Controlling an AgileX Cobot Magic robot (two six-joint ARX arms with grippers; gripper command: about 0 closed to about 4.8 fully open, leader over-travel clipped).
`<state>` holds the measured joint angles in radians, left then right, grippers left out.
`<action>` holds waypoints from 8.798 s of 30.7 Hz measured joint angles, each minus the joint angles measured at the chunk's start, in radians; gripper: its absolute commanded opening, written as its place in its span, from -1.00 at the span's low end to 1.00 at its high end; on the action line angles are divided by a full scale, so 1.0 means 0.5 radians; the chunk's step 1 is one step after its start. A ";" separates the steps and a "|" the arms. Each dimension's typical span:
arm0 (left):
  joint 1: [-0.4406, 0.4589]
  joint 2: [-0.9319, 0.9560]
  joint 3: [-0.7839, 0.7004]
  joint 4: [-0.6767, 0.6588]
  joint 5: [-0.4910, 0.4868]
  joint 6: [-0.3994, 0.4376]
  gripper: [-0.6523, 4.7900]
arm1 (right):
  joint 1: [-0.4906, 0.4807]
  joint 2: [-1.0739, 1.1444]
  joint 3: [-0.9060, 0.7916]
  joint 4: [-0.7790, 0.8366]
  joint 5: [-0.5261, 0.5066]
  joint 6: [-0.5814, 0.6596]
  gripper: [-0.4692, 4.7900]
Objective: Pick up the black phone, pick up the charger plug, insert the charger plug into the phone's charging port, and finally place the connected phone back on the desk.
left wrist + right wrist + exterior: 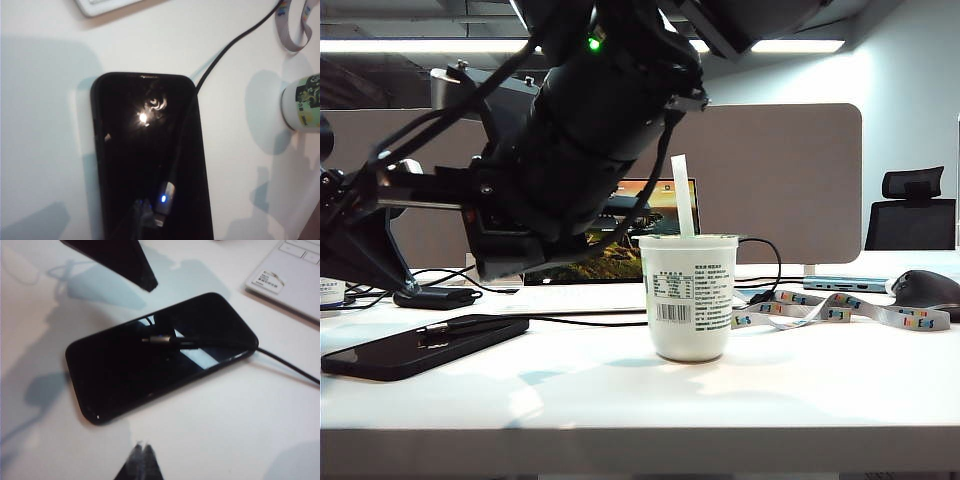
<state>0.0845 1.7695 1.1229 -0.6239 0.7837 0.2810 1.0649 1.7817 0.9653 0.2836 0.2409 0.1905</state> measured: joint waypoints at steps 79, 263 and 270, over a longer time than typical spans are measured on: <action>-0.152 0.134 0.008 -0.070 -0.122 -0.058 0.29 | -0.166 0.273 0.178 -0.124 -0.162 0.097 -0.83; -0.775 -1.022 -0.002 1.318 1.328 -0.324 -0.78 | -0.861 -1.111 0.607 -0.523 -2.054 -0.014 0.58; -0.775 -1.022 -0.002 1.325 1.328 -0.325 -0.78 | -0.858 -1.093 0.606 -0.470 -2.055 0.002 0.53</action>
<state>-0.3031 1.2583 1.1221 0.0387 1.4479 0.1184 0.6357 1.2354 1.2682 0.0486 -0.7868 0.1913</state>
